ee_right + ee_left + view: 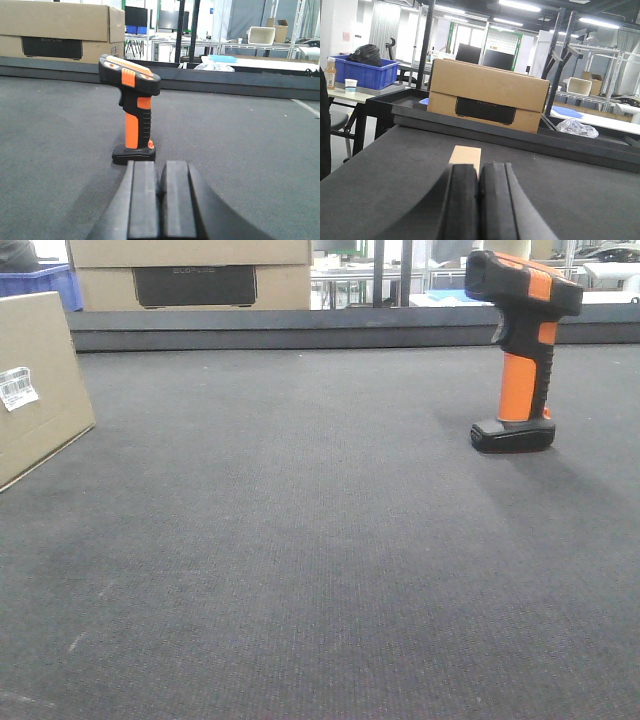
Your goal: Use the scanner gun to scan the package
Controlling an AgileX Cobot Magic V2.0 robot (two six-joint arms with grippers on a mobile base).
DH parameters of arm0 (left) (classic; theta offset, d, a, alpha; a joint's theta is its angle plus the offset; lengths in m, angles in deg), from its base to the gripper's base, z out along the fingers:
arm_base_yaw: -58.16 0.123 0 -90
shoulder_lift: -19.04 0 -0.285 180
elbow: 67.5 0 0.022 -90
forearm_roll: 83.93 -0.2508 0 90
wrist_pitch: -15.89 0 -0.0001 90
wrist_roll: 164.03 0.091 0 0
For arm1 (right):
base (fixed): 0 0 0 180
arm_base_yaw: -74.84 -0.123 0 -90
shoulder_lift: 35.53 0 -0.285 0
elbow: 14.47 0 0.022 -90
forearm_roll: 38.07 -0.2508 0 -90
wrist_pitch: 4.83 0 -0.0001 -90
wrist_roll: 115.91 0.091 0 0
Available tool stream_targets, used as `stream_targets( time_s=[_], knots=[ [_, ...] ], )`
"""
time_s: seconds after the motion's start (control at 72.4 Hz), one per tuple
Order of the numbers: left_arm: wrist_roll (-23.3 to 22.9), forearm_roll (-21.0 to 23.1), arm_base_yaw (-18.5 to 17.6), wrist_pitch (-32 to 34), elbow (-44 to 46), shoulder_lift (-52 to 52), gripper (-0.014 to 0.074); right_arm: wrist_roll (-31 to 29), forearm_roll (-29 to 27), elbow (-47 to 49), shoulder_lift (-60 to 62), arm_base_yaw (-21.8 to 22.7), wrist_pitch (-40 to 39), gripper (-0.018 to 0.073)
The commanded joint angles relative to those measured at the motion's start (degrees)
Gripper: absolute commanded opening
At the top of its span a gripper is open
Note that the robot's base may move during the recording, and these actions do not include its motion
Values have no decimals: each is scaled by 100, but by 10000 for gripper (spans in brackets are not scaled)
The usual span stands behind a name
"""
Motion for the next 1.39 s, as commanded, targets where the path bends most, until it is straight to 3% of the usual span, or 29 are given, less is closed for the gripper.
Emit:
stream_targets(
  time_s=[0.0,0.746,0.787,0.856,0.884,1.229,1.326,1.381],
  knots=[
    [-25,-21,-16,101,-4,-24,-111,22,42,-5,12,12,-98,-163],
    [-25,-34,-16,110,-34,-84,-111,22,42,-5,12,12,-98,-163],
    [27,-249,-16,262,-98,-216,-111,22,42,-5,12,12,-98,-163],
    [158,-1132,-80,451,-319,-546,-111,22,42,-5,12,12,-98,-163],
    [158,-1215,-127,451,-428,-647,-111,22,42,-5,12,12,-98,-163],
    [158,-1004,-156,383,-1793,-1238,-111,22,42,-5,12,12,-98,-163],
    [158,-934,-72,829,-1946,-1238,-111,22,42,-5,12,12,-99,-163],
    [158,-934,-74,544,-1946,-1238,-111,22,42,-5,12,12,-99,-163]
  ],
)
